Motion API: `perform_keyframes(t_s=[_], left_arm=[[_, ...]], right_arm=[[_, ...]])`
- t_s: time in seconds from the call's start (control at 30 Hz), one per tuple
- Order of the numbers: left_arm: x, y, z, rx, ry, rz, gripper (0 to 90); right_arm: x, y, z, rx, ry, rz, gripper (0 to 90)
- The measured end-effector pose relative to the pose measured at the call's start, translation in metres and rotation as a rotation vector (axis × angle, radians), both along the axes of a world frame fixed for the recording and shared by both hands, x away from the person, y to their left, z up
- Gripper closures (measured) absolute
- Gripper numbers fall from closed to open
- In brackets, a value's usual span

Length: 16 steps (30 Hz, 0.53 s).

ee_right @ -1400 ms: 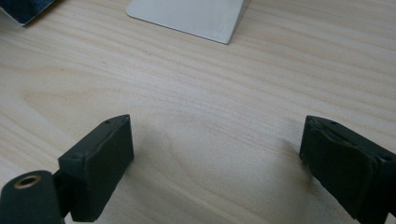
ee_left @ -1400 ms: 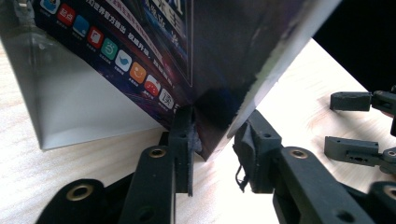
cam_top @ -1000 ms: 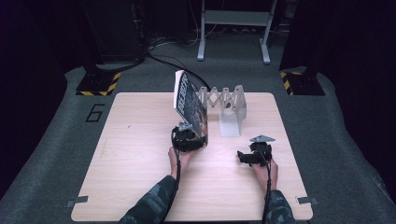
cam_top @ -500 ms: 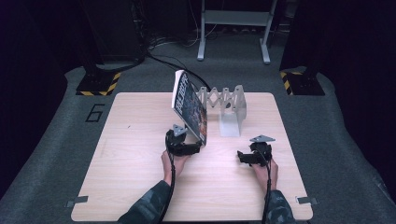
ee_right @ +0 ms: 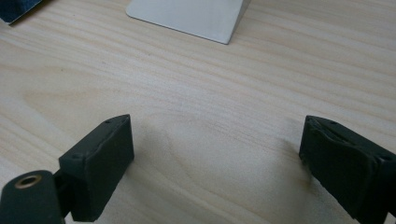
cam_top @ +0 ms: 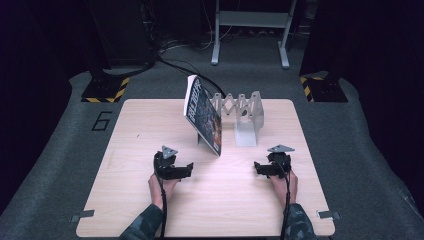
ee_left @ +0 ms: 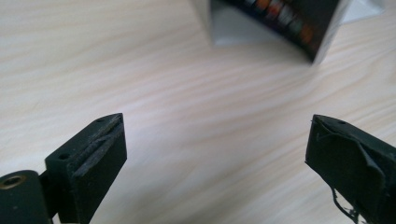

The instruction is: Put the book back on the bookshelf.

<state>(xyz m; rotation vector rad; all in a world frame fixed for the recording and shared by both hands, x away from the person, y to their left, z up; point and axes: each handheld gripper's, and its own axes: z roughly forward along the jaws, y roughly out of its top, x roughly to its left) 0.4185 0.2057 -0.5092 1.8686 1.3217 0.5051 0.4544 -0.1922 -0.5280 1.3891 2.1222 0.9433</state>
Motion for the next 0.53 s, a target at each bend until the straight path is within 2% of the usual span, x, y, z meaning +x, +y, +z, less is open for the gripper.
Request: perform_keyframes(t_s=[0.1, 0.17, 0.2, 0.27, 0.3, 0.37, 0.4, 0.53], left_arm=[[-0.004, 0.018, -0.008, 0.024, 0.027, 0.015, 4.3], [-0.006, 0.023, -0.011, 0.025, 0.022, 0.027, 4.2], [-0.008, 0.031, -0.015, 0.019, 0.029, 0.040, 4.2], [-0.009, 0.038, -0.018, 0.038, 0.041, 0.039, 4.2], [-0.009, 0.041, -0.020, 0.032, 0.039, 0.039, 3.9], [-0.012, 0.043, -0.021, 0.046, 0.025, 0.053, 4.0], [-0.012, 0.044, -0.021, 0.059, 0.021, 0.041, 4.4], [-0.013, 0.044, -0.021, 0.075, 0.032, 0.028, 4.5]], right_arm=[[0.000, 0.000, 0.000, 0.000, 0.000, 0.001, 9.3], [0.000, 0.000, 0.000, 0.001, 0.001, -0.001, 9.3], [0.000, 0.000, 0.000, 0.001, 0.000, 0.000, 9.3], [0.000, 0.000, 0.000, 0.001, 0.000, -0.001, 9.3], [0.000, 0.000, 0.000, 0.002, 0.000, -0.001, 9.3], [0.000, 0.000, 0.000, 0.002, 0.000, -0.001, 9.3], [0.000, 0.000, 0.000, 0.001, 0.003, -0.003, 9.3], [0.000, 0.000, 0.000, -0.001, 0.001, -0.009, 9.1]])
